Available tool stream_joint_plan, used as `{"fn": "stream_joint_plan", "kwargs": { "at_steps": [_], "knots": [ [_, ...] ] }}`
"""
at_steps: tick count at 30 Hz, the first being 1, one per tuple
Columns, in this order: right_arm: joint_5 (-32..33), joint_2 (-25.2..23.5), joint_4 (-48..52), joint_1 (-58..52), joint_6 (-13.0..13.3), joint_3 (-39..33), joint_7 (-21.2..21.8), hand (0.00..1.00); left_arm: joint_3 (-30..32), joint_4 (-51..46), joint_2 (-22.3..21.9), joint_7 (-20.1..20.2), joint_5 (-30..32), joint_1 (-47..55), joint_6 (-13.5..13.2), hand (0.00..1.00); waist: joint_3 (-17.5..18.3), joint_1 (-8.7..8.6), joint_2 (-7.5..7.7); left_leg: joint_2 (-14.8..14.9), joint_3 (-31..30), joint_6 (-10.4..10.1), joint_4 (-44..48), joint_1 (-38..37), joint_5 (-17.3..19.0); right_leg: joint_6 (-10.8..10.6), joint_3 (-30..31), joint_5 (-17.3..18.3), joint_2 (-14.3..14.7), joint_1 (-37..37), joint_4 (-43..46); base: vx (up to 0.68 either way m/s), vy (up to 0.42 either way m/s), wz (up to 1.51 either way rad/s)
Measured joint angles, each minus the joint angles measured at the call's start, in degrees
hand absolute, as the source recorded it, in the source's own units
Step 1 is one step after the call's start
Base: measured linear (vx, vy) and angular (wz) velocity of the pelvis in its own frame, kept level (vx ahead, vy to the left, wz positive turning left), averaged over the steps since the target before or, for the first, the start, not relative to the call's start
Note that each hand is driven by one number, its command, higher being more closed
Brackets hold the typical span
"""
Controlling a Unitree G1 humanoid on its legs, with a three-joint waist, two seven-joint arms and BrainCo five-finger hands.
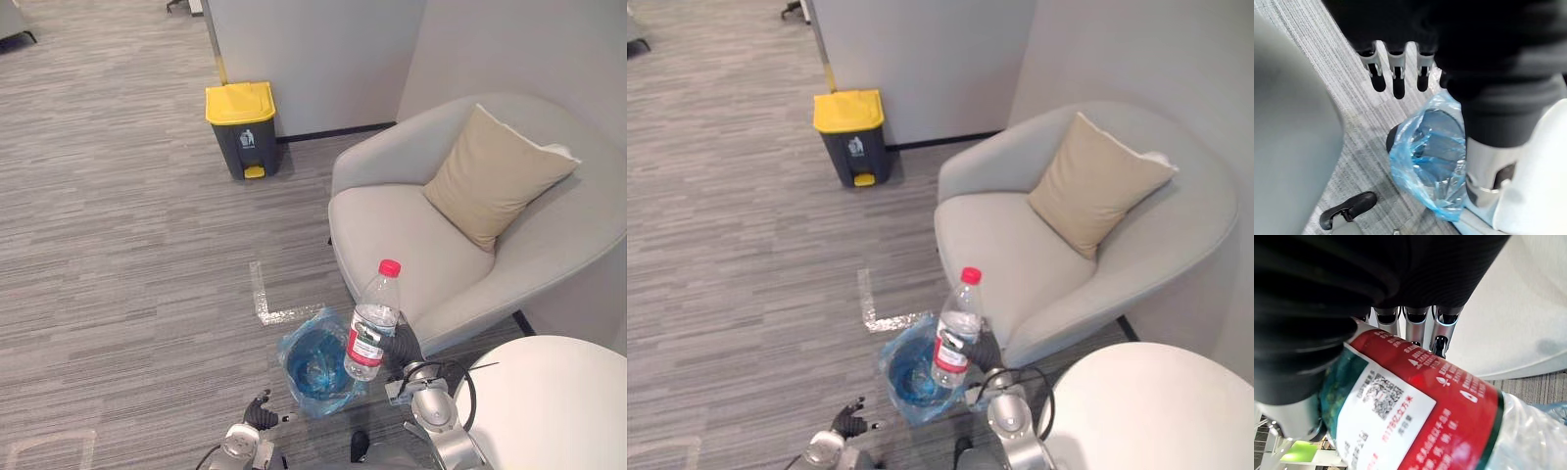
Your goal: Gather rubbish on tea table into small bin, then transfer packed bag to large trash can.
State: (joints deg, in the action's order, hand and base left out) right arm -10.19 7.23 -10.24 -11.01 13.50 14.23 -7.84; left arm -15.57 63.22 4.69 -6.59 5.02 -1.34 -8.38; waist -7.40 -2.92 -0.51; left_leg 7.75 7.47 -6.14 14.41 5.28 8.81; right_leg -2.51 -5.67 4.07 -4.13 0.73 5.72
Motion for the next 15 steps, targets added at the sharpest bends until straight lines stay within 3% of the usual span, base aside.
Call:
{"fn": "stream_joint_plan", "kwargs": {
  "at_steps": [5, 9, 15],
  "knots": [
    [-1.2, -0.3, -2.0, -0.7, 0.1, 2.1, -0.1, 1.00, 0.2, 0.5, 1.4, -1.1, 1.2, 0.6, 0.1, 0.00, 0.6, 0.12, 0.47, -1.3, 3.0, 0.2, -1.5, -2.8, 0.1, -1.1, 3.5, 0.0, -1.2, -0.3, 0.0, 0.00, 0.072, -0.31],
    [-3.5, 0.6, -7.8, 2.7, 0.1, 2.4, -1.8, 1.00, 0.7, 0.4, 1.7, -2.3, 1.1, 0.3, 0.0, 0.00, 0.1, 0.07, 0.15, -1.0, 3.2, 0.5, -0.2, 0.3, -0.1, -1.4, 4.5, -0.2, -0.8, 3.8, 2.3, -0.09, -0.011, -0.13],
    [-4.7, 5.3, -12.3, 15.8, 0.1, 4.6, -3.4, 1.00, 2.5, -2.3, 1.5, -3.4, -2.6, -4.4, -0.8, 0.00, -8.6, 0.18, -2.71, 0.3, 2.5, 2.3, 10.3, 15.0, 1.6, -1.8, 5.4, 0.1, -0.1, 18.0, 11.9, -0.23, 0.005, -0.04]
  ]
}}
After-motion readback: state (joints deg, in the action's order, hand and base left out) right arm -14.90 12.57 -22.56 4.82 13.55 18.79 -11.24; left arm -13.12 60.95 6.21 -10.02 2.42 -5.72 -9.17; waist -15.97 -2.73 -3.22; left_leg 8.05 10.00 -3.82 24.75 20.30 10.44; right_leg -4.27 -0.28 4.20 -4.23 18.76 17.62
